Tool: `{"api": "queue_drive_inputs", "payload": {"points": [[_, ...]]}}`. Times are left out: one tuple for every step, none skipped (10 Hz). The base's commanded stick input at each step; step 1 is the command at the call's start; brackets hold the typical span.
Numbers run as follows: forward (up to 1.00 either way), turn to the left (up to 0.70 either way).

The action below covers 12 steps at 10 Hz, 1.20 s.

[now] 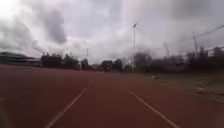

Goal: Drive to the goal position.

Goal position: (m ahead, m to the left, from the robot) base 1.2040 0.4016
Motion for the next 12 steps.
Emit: {"api": "queue_drive_inputs", "payload": {"points": [[0.85,0.0],[0.85,0.0],[0.85,0.0],[0.85,0.0],[0.85,0.0],[0.85,0.0],[0.85,0.0],[0.85,0.0],[0.85,0.0],[0.85,0.0],[0.85,0.0],[0.85,0.0]]}}
